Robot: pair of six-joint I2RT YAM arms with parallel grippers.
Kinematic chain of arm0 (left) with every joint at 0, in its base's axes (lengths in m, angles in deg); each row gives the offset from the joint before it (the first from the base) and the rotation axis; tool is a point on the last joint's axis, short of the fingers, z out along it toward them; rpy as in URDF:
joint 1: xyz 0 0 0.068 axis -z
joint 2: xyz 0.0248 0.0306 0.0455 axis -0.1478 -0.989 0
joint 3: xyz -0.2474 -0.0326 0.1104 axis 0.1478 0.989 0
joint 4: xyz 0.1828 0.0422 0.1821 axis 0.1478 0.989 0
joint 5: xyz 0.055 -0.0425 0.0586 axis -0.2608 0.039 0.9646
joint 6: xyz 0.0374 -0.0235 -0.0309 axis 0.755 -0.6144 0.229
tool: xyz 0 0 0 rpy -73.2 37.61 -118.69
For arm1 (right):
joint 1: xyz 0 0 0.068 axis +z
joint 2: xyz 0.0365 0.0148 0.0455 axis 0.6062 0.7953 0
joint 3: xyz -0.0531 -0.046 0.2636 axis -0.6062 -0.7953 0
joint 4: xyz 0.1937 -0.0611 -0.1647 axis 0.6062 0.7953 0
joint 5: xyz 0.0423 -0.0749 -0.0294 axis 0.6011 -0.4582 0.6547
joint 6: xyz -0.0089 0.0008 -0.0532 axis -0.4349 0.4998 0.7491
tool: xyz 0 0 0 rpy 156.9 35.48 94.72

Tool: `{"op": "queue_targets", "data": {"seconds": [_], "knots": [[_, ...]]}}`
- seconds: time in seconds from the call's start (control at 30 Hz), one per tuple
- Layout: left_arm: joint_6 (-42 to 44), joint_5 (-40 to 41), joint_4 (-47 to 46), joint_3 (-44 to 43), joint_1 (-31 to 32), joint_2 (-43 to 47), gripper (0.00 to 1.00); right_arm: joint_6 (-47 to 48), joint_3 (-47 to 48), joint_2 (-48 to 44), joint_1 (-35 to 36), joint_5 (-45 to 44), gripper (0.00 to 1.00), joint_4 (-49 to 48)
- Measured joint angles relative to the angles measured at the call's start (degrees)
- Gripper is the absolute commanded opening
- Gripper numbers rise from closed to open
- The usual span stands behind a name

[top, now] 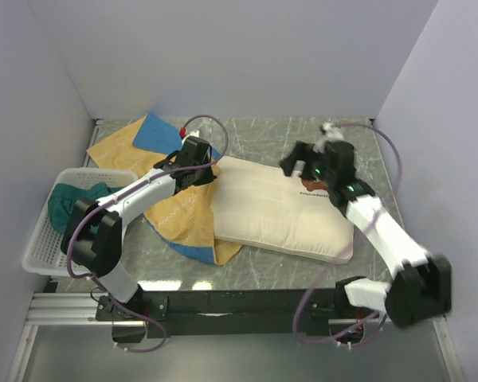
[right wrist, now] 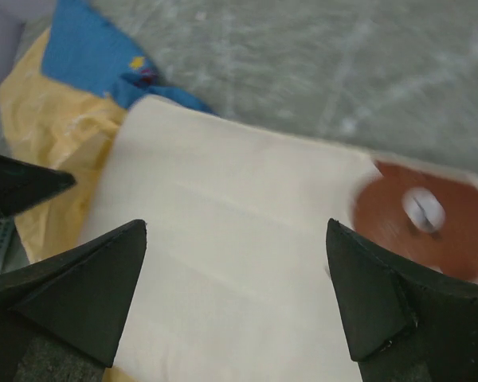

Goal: Put the pillow into the pillowcase

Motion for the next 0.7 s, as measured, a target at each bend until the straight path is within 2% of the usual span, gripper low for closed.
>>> {"op": "queue_targets", "data": {"seconds": [0.17,0.33,0.43,0.63,0.7], "knots": [[0.1,-0.3,1.6,-0.1,0.0,0.0,0.08,7.8,18.8,25.4,6.0,6.0,1.0,-4.9],[0.2,-0.4,3.9,-1.7,0.0,0.0,0.08,15.5,36.1,43.4,10.0,10.0,1.0,-1.8],[0.3,-0.3,4.9,-3.6,0.0,0.0,0.09,19.8,41.8,49.6,11.9,12.4,1.0,0.3],[1.2,0.4,6.5,-6.5,0.0,-0.2,0.08,24.3,40.3,52.5,13.4,18.6,1.0,3.1],[1.3,0.6,6.7,-7.0,0.0,-0.2,0.08,25.3,40.3,53.1,13.4,19.3,0.93,3.7]]}}
